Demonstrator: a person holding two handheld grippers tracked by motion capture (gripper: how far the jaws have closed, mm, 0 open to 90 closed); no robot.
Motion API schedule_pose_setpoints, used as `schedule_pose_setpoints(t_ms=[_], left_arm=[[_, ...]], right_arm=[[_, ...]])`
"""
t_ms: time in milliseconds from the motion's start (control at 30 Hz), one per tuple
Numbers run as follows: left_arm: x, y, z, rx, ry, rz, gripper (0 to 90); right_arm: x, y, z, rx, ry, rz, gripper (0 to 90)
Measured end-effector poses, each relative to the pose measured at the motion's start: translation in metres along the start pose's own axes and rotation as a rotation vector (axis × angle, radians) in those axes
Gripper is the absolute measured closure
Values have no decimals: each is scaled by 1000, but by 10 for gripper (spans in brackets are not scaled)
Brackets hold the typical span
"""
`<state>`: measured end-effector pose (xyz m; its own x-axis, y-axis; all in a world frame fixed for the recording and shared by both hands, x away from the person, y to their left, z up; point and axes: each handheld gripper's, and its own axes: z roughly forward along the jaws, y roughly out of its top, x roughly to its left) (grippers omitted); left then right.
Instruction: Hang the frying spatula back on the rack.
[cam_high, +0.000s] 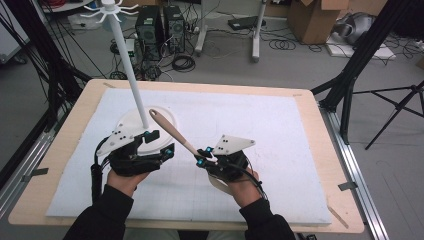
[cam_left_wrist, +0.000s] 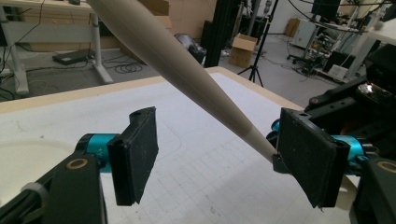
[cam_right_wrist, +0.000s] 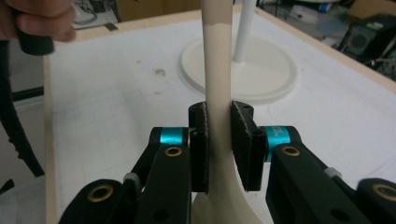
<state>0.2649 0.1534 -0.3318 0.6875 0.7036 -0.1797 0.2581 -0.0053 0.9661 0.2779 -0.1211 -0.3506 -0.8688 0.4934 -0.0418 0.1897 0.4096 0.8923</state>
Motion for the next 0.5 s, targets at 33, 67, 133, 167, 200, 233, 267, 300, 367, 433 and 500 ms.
schedule_pose_setpoints(t_ms=[33, 67, 133, 167, 200, 233, 267, 300, 367, 433, 500], left_arm=[[0, 1, 2, 0, 2, -5, 298], [0, 1, 4, 2, 1, -13, 298], [0, 3, 7, 0, 3, -20, 298], [0, 3, 8, -1, 7, -26, 298], [0, 4, 10, 2, 11, -30, 297], [0, 5, 11, 3, 12, -28, 295], [0, 6, 12, 2, 9, -30, 295], [0, 7, 12, 3, 10, -34, 296], [1, 9, 13, -5, 2, -46, 302], [1, 12, 13, -19, -6, -65, 332], [1, 15, 13, -26, -21, -81, 386]], right_arm=[[1, 1, 0, -2, 5, 2, 776], [1, 1, 1, -7, 6, 1, 776], [3, 2, 1, -8, 4, -6, 776], [4, 2, 2, -7, 5, -9, 776], [5, 2, 2, -9, 1, -9, 776], [5, 2, 1, -11, -3, -11, 776], [5, 2, 1, -17, 0, -9, 776], [6, 2, 1, -19, -1, -13, 776], [7, 2, 0, -24, -2, -16, 776], [8, 3, 0, -25, -11, -24, 776], [9, 3, 1, -28, -11, -25, 775]])
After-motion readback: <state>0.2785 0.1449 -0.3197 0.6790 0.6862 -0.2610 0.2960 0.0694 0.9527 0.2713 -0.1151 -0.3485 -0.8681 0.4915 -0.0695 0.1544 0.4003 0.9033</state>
